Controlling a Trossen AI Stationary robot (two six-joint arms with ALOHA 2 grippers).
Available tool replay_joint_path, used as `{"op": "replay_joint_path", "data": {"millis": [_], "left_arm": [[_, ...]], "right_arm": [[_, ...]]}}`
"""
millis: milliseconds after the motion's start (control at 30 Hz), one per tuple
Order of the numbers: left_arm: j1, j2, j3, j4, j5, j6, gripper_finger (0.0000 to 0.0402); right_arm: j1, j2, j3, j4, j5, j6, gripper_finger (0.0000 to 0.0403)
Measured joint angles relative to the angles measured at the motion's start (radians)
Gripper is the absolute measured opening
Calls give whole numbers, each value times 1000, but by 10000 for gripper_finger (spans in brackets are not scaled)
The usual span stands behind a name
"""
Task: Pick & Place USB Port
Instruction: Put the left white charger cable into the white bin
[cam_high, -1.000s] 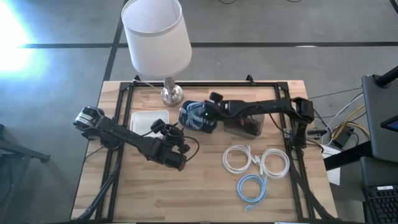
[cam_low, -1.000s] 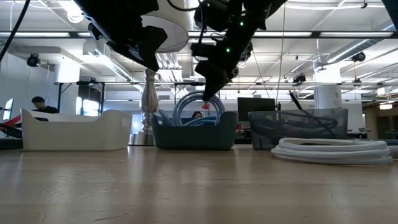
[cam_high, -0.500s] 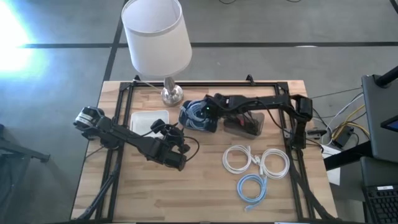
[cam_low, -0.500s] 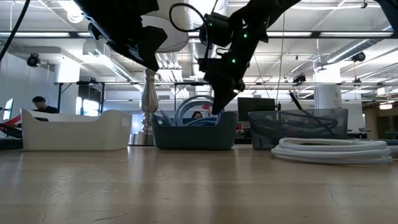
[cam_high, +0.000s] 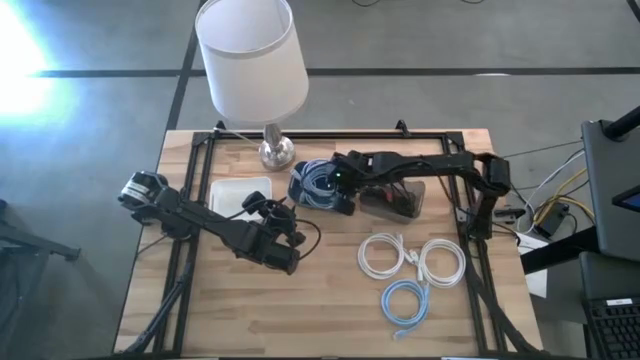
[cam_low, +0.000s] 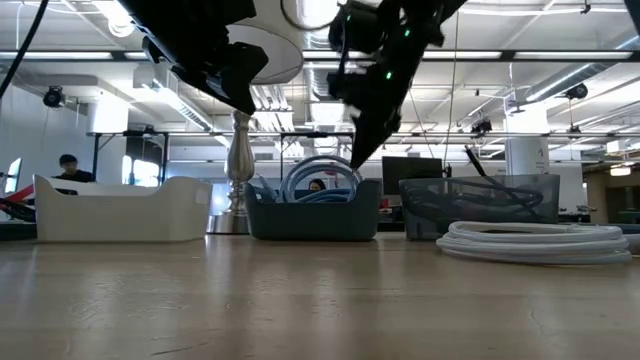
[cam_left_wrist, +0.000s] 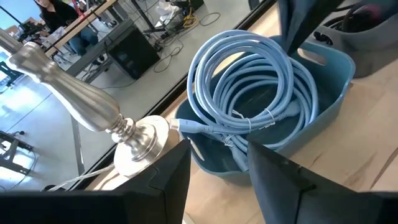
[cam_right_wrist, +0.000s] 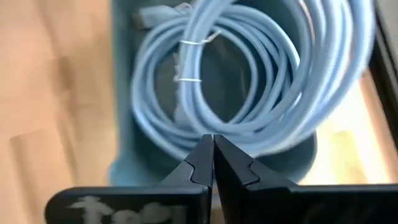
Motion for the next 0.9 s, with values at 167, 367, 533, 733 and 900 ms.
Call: {"op": "replay_joint_path", "data": {"millis": [167, 367, 533, 733, 900], "left_arm": [[0, 0, 0, 0, 2, 5, 163], [0, 0, 0, -2, 40, 7, 163], [0, 0, 0, -4, 52, 22, 163], [3, 0, 0, -3, 52, 56, 163], [6, 0, 0, -3, 51, 56, 163]], "right_arm": [[76, -121, -16, -50, -4, 61, 8], [215, -306, -123, -42, -8, 127, 8], [310, -450, -293, 24, 18, 333, 8], [376, -565, -466, 42, 126, 417, 9], [375, -604, -528, 40, 128, 470, 9]]}}
